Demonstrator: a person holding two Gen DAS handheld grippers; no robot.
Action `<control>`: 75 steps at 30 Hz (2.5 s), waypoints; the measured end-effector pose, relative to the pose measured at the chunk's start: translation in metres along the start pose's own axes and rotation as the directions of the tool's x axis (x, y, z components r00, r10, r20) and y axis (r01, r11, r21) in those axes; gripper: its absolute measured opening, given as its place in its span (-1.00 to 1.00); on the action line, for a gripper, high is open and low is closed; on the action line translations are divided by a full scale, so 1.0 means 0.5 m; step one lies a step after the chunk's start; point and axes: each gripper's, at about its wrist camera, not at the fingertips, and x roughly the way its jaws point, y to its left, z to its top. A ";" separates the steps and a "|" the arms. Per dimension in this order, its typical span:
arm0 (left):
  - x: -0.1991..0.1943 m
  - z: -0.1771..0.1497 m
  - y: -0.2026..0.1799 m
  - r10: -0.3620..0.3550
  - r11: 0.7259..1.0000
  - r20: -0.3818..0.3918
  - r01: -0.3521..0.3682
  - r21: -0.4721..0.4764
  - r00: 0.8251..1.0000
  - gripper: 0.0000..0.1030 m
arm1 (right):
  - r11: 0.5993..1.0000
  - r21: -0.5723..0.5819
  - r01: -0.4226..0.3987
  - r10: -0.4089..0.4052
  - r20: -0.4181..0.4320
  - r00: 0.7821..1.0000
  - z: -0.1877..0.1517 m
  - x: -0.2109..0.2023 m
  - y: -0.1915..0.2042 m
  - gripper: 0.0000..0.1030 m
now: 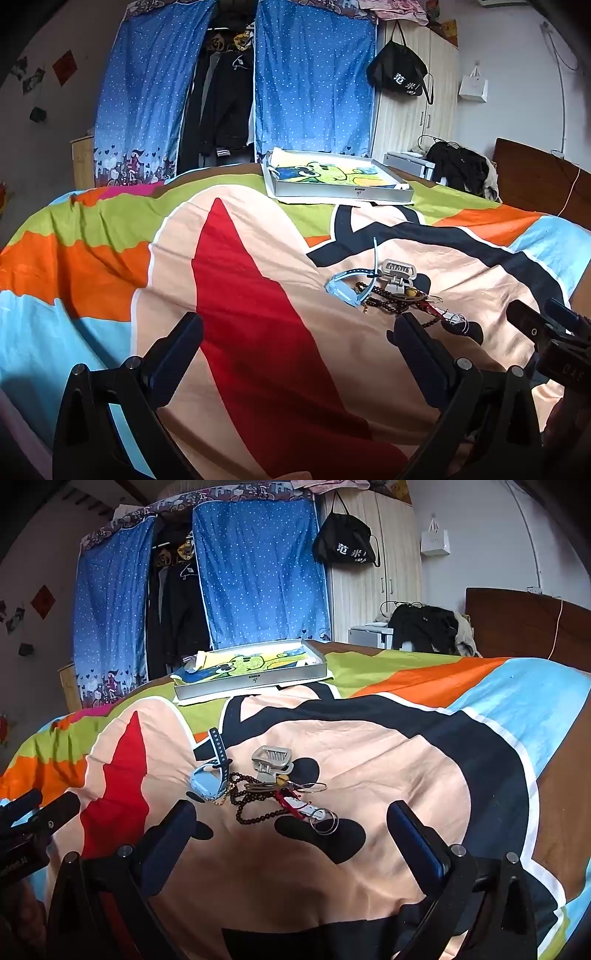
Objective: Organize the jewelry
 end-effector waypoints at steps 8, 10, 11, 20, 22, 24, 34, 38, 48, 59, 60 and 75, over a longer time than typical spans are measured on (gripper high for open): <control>0.004 -0.005 0.002 0.006 1.000 -0.002 -0.006 -0.009 1.000 0.96 | 1.000 -0.001 -0.004 0.004 -0.008 1.000 -0.006 0.001 0.003 1.00; 0.006 -0.006 0.002 0.007 1.000 -0.001 -0.007 -0.008 1.000 0.96 | 1.000 -0.001 -0.006 0.006 -0.010 1.000 -0.010 0.008 0.003 1.00; 0.006 -0.007 0.002 0.007 1.000 -0.001 -0.007 -0.008 1.000 0.96 | 1.000 -0.002 -0.007 0.007 -0.011 1.000 -0.012 0.008 0.004 1.00; 0.008 -0.010 -0.001 0.007 1.000 0.000 -0.007 -0.002 1.000 0.96 | 1.000 0.000 -0.008 0.008 -0.019 1.000 -0.008 0.006 0.004 1.00; 0.004 -0.007 0.000 0.005 1.000 -0.001 -0.005 0.006 1.000 0.96 | 1.000 0.001 -0.009 0.009 -0.019 1.000 -0.008 0.006 0.003 1.00; 0.003 -0.007 0.000 0.005 1.000 -0.002 -0.005 0.007 1.000 0.96 | 1.000 0.002 -0.009 0.009 -0.019 1.000 -0.007 0.006 0.003 1.00; 0.003 -0.008 -0.001 0.006 1.000 0.000 -0.006 0.007 1.000 0.96 | 1.000 0.006 -0.012 0.012 -0.021 1.000 -0.007 0.006 -0.001 1.00; 0.002 -0.006 -0.003 0.005 1.000 0.001 -0.005 0.010 1.000 0.96 | 1.000 0.006 -0.016 0.016 -0.020 1.000 -0.008 0.004 0.003 1.00; 0.001 -0.004 -0.007 0.005 1.000 0.002 -0.005 0.015 1.000 0.96 | 1.000 0.008 -0.019 0.019 -0.020 1.000 -0.011 0.003 0.005 1.00; 0.001 -0.006 -0.008 0.007 1.000 0.003 -0.007 0.016 1.000 0.96 | 1.000 0.013 -0.021 0.021 -0.024 0.999 -0.012 0.005 0.003 1.00; 0.001 -0.005 -0.009 0.007 1.000 0.003 -0.007 0.017 1.000 0.96 | 1.000 0.013 -0.021 0.021 -0.024 0.999 -0.012 0.005 0.003 1.00; 0.002 -0.007 -0.011 0.008 1.000 0.003 -0.008 0.018 1.000 0.96 | 1.000 0.017 -0.021 0.022 -0.029 0.999 -0.014 0.005 0.003 1.00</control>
